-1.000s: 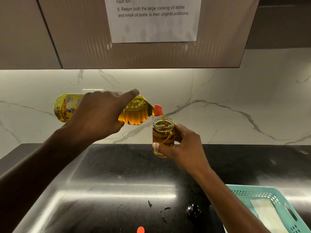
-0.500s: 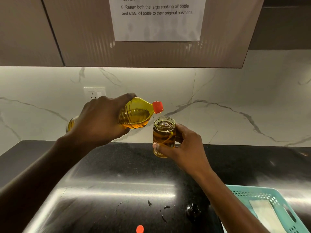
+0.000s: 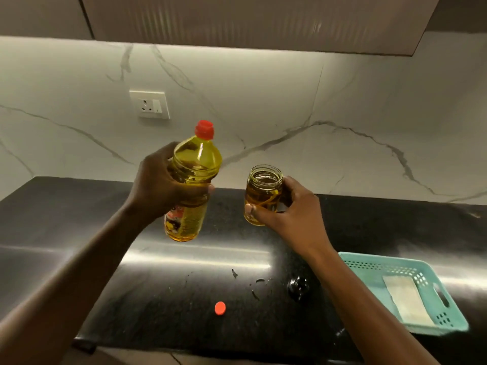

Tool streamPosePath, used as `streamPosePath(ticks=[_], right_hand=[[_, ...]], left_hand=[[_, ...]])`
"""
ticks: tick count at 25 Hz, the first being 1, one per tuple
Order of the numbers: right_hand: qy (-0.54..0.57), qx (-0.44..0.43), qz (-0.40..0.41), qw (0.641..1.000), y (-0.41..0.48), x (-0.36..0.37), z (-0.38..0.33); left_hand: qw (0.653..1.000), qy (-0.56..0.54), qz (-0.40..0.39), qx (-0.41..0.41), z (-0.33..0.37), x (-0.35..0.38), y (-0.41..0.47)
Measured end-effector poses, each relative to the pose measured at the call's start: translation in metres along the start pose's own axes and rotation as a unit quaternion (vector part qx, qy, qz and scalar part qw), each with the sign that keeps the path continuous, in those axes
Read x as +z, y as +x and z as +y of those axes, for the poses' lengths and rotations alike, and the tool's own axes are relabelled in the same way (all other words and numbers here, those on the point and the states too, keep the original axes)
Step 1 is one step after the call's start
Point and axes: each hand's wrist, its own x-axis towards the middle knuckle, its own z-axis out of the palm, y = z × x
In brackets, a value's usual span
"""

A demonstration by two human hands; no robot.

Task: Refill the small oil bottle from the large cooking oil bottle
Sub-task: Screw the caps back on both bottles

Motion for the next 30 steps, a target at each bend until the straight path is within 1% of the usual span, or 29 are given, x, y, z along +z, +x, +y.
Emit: streamPosePath(ticks=[3, 7, 15, 20, 24, 30], right_hand=[[0.004, 0.032, -0.006, 0.999, -0.019, 0.009, 0.024], [-0.013, 0.083, -0.004, 0.996, -0.044, 0.022, 0.064], [-0.060, 0.185, 0.004, 0.981, -0.087, 0.050, 0.150], [-0.080, 0.227, -0.018, 0.970, -0.102, 0.061, 0.179], [-0.081, 0.248, -0.025, 0.965, -0.113, 0.067, 0.197], [-0.087, 0.258, -0.027, 0.962, -0.118, 0.071, 0.210]], left_hand=[[0.994, -0.097, 0.026, -0.053, -0.042, 0.015, -0.028], [0.978, -0.168, 0.049, -0.115, -0.083, 0.038, -0.067], [0.971, -0.128, 0.031, -0.202, -0.134, 0.081, -0.115], [0.967, -0.136, 0.019, -0.213, -0.147, 0.086, -0.124], [0.962, -0.154, 0.028, -0.223, -0.149, 0.085, -0.129], [0.961, -0.147, 0.021, -0.232, -0.151, 0.085, -0.130]])
